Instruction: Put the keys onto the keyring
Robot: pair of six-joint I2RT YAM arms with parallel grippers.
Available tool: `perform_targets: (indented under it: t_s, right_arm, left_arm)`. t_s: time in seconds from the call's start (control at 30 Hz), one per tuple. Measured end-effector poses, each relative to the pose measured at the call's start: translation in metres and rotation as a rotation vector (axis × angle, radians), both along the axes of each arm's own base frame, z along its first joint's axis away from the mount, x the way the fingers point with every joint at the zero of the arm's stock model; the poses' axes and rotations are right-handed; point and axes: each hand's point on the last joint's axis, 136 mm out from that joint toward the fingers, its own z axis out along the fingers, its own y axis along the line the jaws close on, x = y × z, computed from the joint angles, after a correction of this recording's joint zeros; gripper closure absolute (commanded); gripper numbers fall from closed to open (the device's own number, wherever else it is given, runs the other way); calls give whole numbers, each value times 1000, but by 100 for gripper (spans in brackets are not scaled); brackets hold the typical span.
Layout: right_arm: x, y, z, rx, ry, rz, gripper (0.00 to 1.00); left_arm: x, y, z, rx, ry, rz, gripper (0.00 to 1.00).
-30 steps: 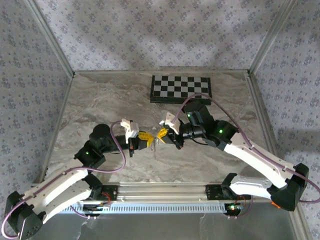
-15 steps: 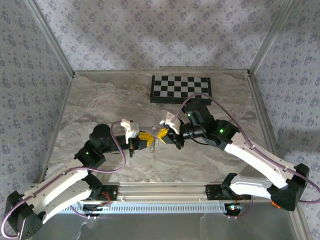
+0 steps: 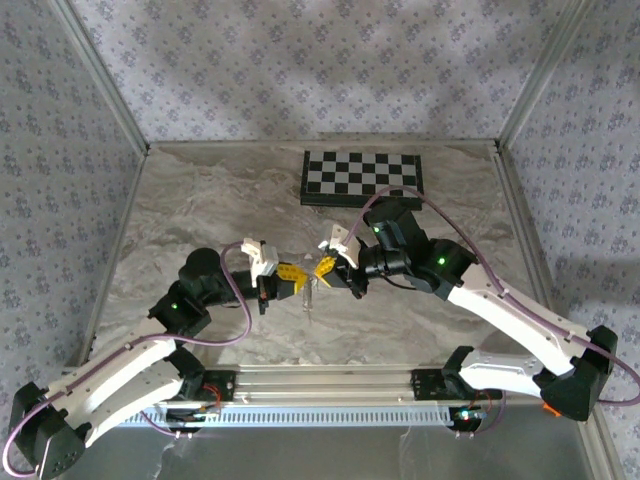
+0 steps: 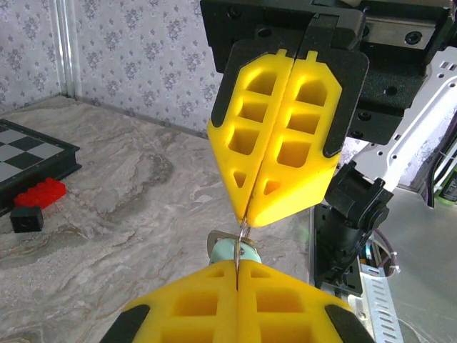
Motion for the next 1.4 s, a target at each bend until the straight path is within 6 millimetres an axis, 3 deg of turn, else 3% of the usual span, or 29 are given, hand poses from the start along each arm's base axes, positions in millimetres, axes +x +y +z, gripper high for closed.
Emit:
perform_targets:
  t_s: [1.4]
  right_arm:
    - [0,7,-6,-23,3,4,100]
  left_arm:
    - [1,0,-1,5,1,8,100]
